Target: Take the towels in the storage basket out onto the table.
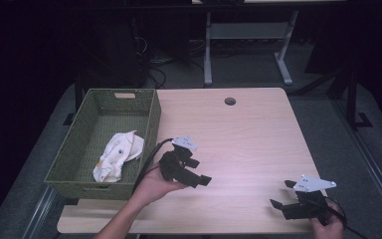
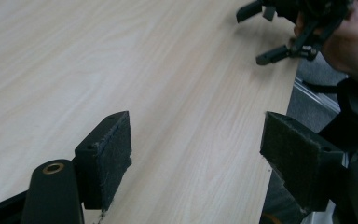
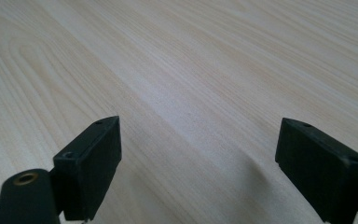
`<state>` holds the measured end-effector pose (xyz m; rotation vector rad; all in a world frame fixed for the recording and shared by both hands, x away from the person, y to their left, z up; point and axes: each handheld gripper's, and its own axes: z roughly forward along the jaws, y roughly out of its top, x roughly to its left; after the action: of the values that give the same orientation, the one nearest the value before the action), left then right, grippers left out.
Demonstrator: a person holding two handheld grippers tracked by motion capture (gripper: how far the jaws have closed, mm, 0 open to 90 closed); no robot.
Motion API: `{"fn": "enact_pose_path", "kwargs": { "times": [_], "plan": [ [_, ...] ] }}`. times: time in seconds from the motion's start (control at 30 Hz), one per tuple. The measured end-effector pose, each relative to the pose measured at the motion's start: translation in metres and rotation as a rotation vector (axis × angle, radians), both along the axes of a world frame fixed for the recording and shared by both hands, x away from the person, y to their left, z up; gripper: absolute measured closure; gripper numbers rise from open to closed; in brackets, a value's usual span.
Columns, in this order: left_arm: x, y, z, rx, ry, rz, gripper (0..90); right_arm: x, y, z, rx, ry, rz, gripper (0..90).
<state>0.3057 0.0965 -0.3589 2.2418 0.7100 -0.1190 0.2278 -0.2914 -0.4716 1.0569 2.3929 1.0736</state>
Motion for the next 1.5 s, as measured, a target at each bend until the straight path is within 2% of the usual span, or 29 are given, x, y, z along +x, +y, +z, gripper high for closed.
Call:
{"fn": "enact_pose_path", "kwargs": {
  "times": [0.07,0.17,0.37,0.53,0.6,0.73,0.9,1.13,1.5],
  "plan": [
    [0.003,0.003,0.009,-0.005,0.0,0.013,22.5,0.0,0.0,0.0,0.002,0.0,0.001,14.0],
    [0.009,0.008,0.021,0.02,-0.008,0.004,20.9,0.0,-0.001,0.0,0.006,0.001,-0.001,14.0],
    [0.022,0.028,0.039,-0.024,0.018,0.009,20.1,-0.002,-0.001,0.001,0.007,-0.004,0.0,14.0],
    [0.029,0.048,0.049,-0.029,0.032,0.022,20.0,-0.001,-0.002,0.001,0.004,-0.004,-0.001,14.0],
    [0.032,0.055,0.051,-0.02,0.033,0.026,20.0,-0.001,-0.002,0.001,0.004,-0.005,0.0,14.0],
    [0.04,0.072,0.054,-0.049,0.057,0.053,20.0,-0.001,0.0,0.0,0.0,0.003,0.003,14.0],
    [0.045,0.092,0.058,-0.073,0.064,0.074,20.2,-0.002,0.0,0.0,0.0,-0.001,-0.002,14.0],
    [0.052,0.119,0.057,-0.057,0.081,0.116,20.6,-0.002,-0.001,0.0,0.004,-0.001,-0.002,14.0],
    [0.06,0.167,0.051,-0.066,0.085,0.249,21.2,-0.002,-0.001,-0.001,-0.004,0.001,-0.002,14.0]
  ]
}}
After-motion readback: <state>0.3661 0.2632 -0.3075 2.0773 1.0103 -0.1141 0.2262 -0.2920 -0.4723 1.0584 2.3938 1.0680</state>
